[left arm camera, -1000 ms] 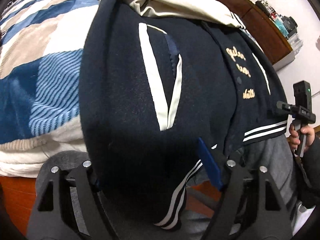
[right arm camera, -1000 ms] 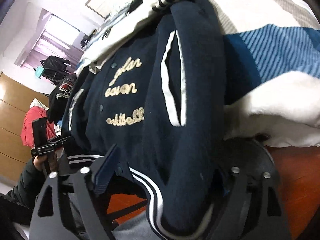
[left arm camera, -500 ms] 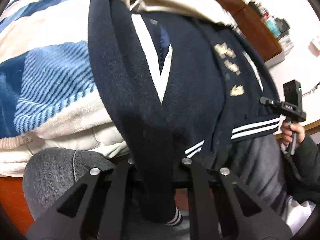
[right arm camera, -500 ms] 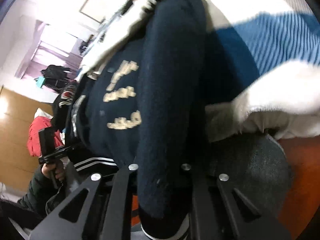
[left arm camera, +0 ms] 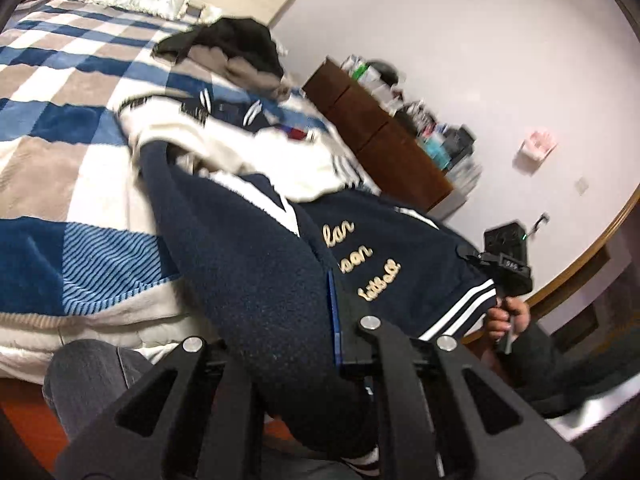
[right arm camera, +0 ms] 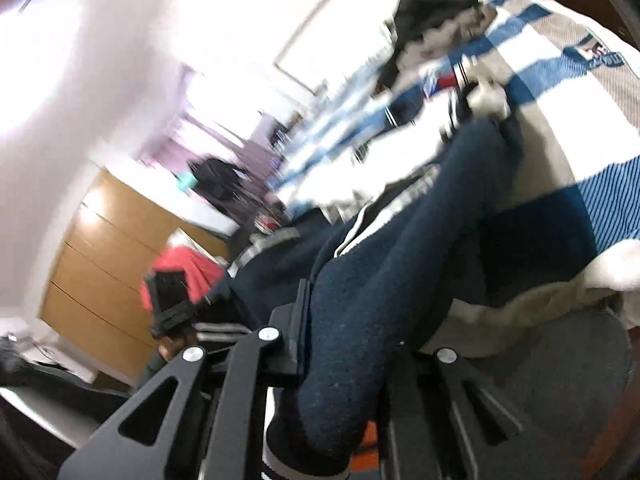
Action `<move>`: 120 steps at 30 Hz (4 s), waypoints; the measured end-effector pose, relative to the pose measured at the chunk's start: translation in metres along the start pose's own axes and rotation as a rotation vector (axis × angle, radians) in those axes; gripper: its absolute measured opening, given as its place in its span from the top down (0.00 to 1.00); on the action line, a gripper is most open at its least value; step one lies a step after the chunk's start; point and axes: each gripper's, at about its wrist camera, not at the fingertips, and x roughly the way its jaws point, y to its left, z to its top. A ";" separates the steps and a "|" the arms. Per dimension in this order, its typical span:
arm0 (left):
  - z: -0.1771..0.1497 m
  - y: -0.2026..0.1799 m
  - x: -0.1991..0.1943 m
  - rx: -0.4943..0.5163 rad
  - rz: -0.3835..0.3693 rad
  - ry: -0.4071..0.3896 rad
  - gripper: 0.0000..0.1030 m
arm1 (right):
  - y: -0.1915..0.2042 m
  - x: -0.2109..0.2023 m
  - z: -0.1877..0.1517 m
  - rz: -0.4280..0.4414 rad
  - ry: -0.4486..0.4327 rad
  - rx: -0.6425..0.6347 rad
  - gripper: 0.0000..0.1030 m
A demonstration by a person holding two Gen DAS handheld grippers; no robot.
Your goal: Fold large clothes
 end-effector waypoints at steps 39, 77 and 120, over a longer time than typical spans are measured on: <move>0.275 0.303 0.242 -0.418 0.223 -0.098 0.92 | -0.250 0.225 0.317 -0.319 -0.164 0.409 0.91; 0.183 0.144 0.241 -0.107 0.265 0.016 0.13 | -0.081 0.243 0.258 -0.320 0.200 0.121 0.05; 0.170 0.130 0.274 0.173 0.460 0.063 0.10 | 0.000 0.506 0.293 -0.545 0.635 -0.537 0.10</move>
